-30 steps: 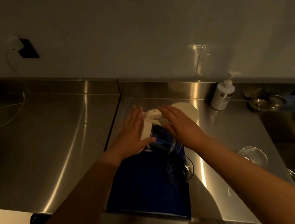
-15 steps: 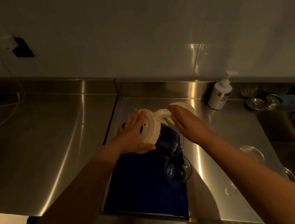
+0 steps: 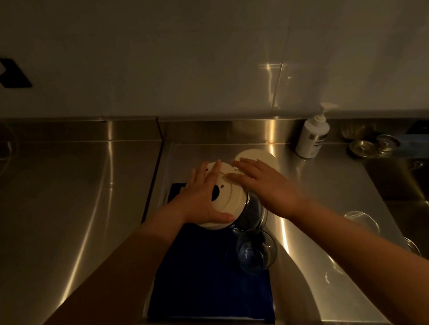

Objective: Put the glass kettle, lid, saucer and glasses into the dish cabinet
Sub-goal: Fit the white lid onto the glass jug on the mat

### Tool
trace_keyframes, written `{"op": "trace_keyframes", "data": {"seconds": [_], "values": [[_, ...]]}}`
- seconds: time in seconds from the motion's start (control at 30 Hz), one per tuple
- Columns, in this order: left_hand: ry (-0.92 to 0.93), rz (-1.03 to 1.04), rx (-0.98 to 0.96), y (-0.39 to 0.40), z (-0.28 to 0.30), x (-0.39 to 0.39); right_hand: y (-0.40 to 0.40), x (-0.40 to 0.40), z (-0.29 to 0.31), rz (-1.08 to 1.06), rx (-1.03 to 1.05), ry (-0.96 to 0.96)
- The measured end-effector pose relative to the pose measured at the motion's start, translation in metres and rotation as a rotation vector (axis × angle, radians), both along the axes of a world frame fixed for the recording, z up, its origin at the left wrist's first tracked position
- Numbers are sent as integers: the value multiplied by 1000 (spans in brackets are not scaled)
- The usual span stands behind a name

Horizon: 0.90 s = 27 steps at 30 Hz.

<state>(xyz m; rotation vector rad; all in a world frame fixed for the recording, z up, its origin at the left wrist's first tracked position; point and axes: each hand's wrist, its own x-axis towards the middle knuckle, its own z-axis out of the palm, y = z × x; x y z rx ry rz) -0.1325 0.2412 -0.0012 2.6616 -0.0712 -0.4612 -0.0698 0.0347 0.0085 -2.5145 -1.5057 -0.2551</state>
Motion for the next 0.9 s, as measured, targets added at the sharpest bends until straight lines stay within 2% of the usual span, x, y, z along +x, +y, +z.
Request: {"op": "trace_keyframes", "data": {"seconds": [0.2,0.43,0.6,0.77,0.9], "values": [[42,29,-42,10,2,3,12,8,6,48,33,-7],[-13,90,-135,22,2,1,29,14,4,113,148,-62],[-40,17,73,39,22,22,37,20,-5,31,280,-30],[18,-130,308,50,35,52,42,17,-26,-141,341,120],[76,-226,406,41,33,67,38,16,-43,-209,393,232]]}}
